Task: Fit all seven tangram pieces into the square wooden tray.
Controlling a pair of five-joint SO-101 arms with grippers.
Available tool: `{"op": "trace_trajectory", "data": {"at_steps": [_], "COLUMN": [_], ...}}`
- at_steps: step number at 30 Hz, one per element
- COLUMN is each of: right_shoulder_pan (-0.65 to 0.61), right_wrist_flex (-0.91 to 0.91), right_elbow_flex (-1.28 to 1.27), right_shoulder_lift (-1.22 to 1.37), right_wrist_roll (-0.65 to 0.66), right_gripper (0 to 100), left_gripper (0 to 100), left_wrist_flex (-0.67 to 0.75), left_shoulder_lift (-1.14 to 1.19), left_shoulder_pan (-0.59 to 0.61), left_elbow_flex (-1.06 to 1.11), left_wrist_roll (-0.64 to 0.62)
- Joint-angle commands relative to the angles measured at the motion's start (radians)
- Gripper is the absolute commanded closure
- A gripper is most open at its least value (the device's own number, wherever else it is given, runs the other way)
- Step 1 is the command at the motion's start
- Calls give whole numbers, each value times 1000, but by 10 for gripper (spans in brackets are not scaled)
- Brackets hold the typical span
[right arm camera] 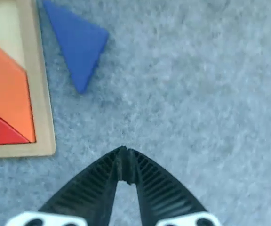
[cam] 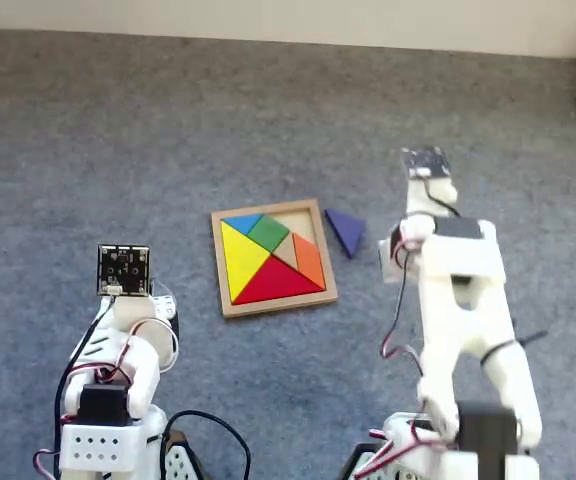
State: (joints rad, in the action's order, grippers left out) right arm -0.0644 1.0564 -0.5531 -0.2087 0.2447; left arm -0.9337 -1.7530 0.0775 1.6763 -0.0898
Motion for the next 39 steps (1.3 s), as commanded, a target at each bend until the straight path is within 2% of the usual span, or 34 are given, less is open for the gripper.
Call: {"op": "trace_trajectory", "data": {"at_steps": [1, 3, 7, 9, 19, 27, 32, 39], "right_shoulder_pan": [-12, -33, -105, -140, -274, -266, -257, -219], "right_wrist_flex": [-18, 21, 133, 156, 157, 159, 165, 166], "right_elbow_flex": [162, 225, 355, 410, 616, 820, 888, 886], "right_shoulder_lift": [70, 122, 225, 271, 492, 710, 805, 843], "right_wrist_roll": [29, 29, 25, 25, 31, 32, 187, 199], "right_gripper": [982, 929, 748, 700, 698, 698, 698, 699], "left_gripper": [992, 992, 992, 992, 993, 993, 993, 993], "left_wrist_flex": [-5, -5, -5, -5, -5, -6, -6, -6], "left_shoulder_lift": [-31, -31, -31, -31, -30, -27, -25, -25], "left_shoulder_pan": [-12, -12, -12, -12, -12, -12, -12, -12], "left_elbow_flex": [22, 22, 22, 22, 22, 22, 22, 22], "left_wrist_roll": [11, 11, 11, 11, 11, 11, 11, 11]}}
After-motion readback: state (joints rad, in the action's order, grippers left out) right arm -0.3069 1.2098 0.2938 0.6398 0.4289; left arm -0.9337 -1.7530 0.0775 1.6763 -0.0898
